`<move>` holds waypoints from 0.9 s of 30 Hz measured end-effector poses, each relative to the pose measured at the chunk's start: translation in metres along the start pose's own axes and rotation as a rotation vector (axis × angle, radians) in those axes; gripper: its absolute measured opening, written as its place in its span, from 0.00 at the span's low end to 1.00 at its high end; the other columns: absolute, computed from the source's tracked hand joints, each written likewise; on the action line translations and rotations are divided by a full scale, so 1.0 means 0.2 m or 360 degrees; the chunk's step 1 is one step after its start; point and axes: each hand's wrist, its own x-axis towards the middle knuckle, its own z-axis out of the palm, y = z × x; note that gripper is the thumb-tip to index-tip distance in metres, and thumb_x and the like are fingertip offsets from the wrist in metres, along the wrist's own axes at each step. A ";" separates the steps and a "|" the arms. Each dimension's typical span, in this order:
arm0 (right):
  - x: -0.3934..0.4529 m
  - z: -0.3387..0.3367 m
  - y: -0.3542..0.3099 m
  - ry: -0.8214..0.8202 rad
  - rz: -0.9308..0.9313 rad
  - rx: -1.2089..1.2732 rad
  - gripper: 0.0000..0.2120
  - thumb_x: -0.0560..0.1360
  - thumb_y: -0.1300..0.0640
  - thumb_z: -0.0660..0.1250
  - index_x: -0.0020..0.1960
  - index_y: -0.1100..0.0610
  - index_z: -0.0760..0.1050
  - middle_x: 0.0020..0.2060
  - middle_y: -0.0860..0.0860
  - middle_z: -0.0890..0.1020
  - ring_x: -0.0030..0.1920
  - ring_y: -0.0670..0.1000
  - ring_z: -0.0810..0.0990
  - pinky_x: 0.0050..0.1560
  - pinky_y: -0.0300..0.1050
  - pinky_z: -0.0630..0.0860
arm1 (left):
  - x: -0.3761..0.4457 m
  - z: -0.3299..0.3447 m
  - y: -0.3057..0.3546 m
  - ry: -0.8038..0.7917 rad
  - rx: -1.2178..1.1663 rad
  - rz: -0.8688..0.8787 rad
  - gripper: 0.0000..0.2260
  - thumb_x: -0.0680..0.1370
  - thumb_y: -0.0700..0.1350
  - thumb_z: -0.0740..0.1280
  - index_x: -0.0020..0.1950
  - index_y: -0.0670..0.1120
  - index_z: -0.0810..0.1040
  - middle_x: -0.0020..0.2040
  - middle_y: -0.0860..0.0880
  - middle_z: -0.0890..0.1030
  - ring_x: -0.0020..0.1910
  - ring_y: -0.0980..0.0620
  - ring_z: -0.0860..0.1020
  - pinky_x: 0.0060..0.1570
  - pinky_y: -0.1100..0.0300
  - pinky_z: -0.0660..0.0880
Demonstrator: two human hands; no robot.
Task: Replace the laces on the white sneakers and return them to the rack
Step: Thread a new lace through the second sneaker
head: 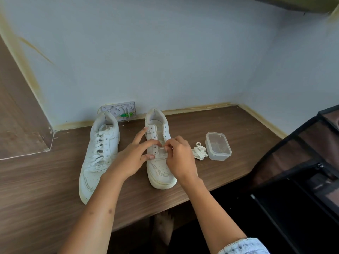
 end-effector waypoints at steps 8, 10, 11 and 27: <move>-0.03 0.04 -0.06 -0.0138 0.0497 0.0273 0.06 0.77 0.59 0.67 0.49 0.51 0.82 0.58 0.45 0.64 0.56 0.48 0.58 0.60 0.43 0.57 | -0.01 0.00 0.03 0.0059 0.0008 -0.0005 0.12 0.78 0.46 0.67 0.58 0.58 0.70 0.78 0.58 0.50 0.68 0.49 0.71 0.47 0.53 0.75; -0.01 0.03 -0.07 -0.0216 0.0633 0.0403 0.05 0.78 0.56 0.68 0.49 0.51 0.82 0.58 0.45 0.64 0.57 0.49 0.58 0.64 0.45 0.57 | -0.02 0.00 0.03 0.0073 -0.0009 0.0000 0.12 0.78 0.46 0.67 0.58 0.57 0.70 0.78 0.57 0.51 0.68 0.49 0.70 0.49 0.52 0.75; 0.00 0.02 -0.07 -0.0264 0.0687 0.0449 0.04 0.78 0.54 0.68 0.50 0.50 0.82 0.59 0.45 0.64 0.58 0.49 0.58 0.65 0.46 0.56 | -0.02 0.00 0.03 0.0076 -0.0026 0.0005 0.12 0.78 0.47 0.67 0.58 0.57 0.70 0.78 0.57 0.51 0.69 0.49 0.70 0.50 0.51 0.75; 0.01 -0.02 -0.08 -0.0446 0.0777 0.0715 0.05 0.77 0.49 0.69 0.42 0.42 0.78 0.59 0.45 0.63 0.61 0.50 0.60 0.71 0.54 0.61 | -0.01 0.01 0.03 0.0132 -0.0075 0.0027 0.11 0.76 0.46 0.69 0.55 0.57 0.71 0.78 0.59 0.53 0.60 0.47 0.77 0.48 0.54 0.74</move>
